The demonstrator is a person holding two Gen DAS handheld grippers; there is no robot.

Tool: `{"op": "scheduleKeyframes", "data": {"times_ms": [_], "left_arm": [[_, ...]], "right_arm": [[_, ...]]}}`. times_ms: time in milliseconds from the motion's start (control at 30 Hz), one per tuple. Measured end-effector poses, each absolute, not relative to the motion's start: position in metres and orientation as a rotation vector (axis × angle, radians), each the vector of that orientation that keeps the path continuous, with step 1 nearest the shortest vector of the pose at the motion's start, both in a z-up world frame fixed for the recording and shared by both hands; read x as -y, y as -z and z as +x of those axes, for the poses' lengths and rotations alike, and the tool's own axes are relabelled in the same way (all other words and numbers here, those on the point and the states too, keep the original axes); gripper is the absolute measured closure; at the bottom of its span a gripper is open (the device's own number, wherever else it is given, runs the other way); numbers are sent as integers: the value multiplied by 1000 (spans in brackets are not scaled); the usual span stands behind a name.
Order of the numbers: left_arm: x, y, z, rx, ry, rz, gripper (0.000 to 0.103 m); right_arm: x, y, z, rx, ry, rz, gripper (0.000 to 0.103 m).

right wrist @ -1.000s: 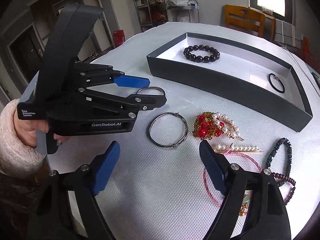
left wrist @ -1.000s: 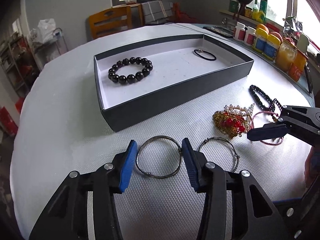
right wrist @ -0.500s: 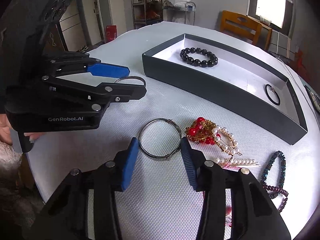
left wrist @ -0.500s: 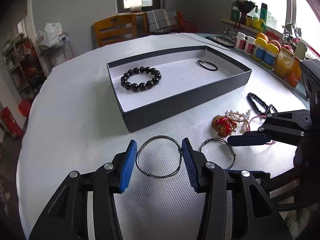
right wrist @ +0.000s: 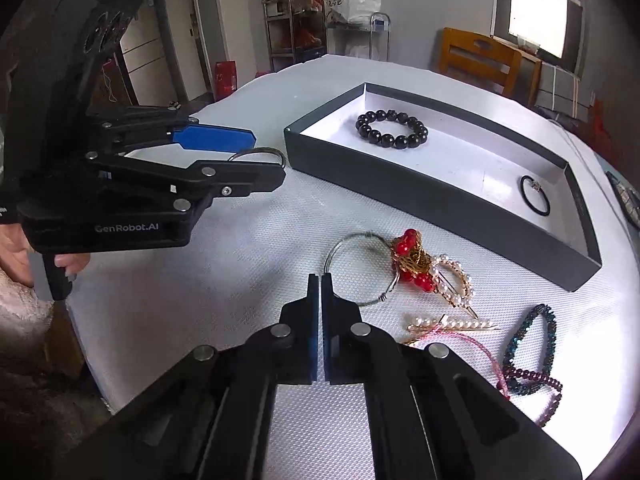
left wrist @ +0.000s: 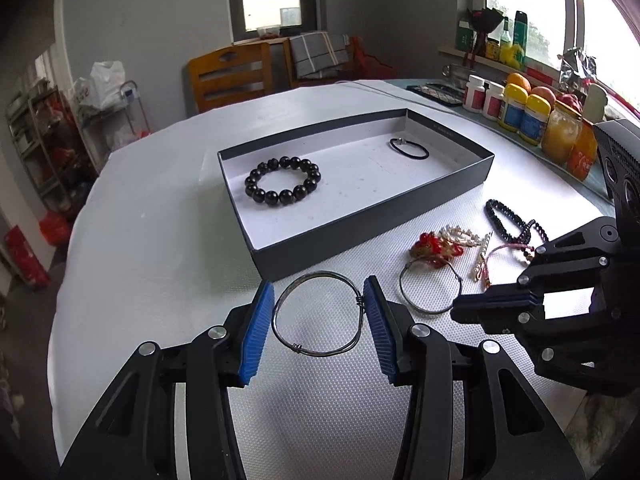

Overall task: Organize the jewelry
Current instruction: 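Lift the silver bangles with both grippers and move them toward the box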

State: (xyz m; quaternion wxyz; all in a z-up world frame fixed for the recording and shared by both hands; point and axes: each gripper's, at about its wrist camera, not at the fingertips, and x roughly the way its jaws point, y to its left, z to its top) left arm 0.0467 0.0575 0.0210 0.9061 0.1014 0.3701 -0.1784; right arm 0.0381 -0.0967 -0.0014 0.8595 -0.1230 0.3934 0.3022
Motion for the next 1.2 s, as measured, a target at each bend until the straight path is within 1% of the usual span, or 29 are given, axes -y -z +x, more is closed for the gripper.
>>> {"op": "scheduleKeyframes", "data": {"times_ms": [100, 167, 200, 233, 367, 433, 467, 700, 767, 800, 1000, 1200], "left_arm": [[-57, -17, 48, -775, 364, 206, 54], [-58, -16, 48, -779, 364, 202, 54], [-58, -16, 47, -779, 365, 200, 54], [-59, -16, 47, -779, 366, 198, 54], [-58, -15, 47, -779, 369, 197, 54], [-58, -15, 47, -778, 372, 196, 54], [-58, -16, 47, -777, 372, 195, 54], [-59, -16, 47, -778, 368, 192, 54], [-59, -16, 47, -779, 368, 191, 54], [-59, -16, 47, -779, 368, 191, 54], [-59, -15, 47, -781, 373, 192, 54], [-55, -20, 45, -764, 375, 202, 54]], "right_arm": [[101, 6, 41, -867, -652, -216, 101], [104, 5, 40, -863, -653, -211, 87], [107, 4, 40, -855, -642, -208, 75], [109, 4, 42, -856, -636, -200, 69], [111, 6, 50, -886, -631, -175, 65], [107, 8, 53, -889, -617, -194, 47], [105, 10, 54, -890, -609, -204, 46], [97, 15, 69, -896, -600, -199, 46], [95, 15, 72, -887, -586, -209, 52], [93, 16, 71, -878, -574, -229, 56], [96, 14, 69, -876, -584, -228, 56], [107, 0, 61, -836, -601, -216, 56]]}}
